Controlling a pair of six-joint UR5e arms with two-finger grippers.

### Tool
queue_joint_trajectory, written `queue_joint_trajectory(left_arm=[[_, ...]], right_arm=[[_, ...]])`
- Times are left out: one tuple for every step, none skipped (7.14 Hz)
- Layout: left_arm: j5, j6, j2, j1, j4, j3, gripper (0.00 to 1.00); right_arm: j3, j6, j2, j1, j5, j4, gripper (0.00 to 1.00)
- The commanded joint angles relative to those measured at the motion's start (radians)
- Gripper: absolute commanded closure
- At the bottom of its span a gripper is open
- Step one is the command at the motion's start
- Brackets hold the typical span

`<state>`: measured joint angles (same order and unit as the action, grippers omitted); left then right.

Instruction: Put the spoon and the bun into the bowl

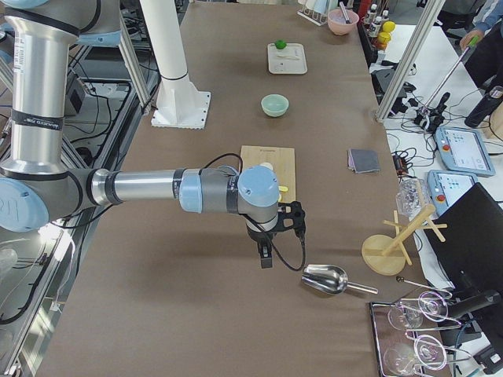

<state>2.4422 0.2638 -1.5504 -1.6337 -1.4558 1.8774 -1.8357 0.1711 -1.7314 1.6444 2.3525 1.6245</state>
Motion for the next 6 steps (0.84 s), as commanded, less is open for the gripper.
queue_joint_trajectory(left_arm=[[-0.026, 0.002, 0.003, 0.006, 0.005, 0.002, 0.02], [-0.031, -0.005, 0.003, 0.006, 0.003, 0.002, 0.02], [-0.034, -0.006, 0.003, 0.006, 0.000, 0.003, 0.02], [-0.032, -0.006, 0.006, 0.008, -0.001, -0.003, 0.02], [-0.032, -0.005, 0.025, 0.012, -0.008, -0.004, 0.02], [-0.026, -0.012, 0.012, 0.012, -0.006, -0.009, 0.02]], right_arm=[[-0.004, 0.001, 0.007, 0.000, -0.001, 0.000, 0.00], [0.007, 0.001, 0.007, -0.002, -0.001, 0.000, 0.00], [0.009, -0.004, 0.004, 0.000, -0.002, 0.002, 0.00], [0.006, -0.002, 0.003, 0.000, 0.026, 0.002, 0.00], [0.007, -0.004, 0.000, 0.000, 0.033, 0.002, 0.00], [0.000, -0.005, 0.003, -0.002, 0.034, 0.002, 0.00]])
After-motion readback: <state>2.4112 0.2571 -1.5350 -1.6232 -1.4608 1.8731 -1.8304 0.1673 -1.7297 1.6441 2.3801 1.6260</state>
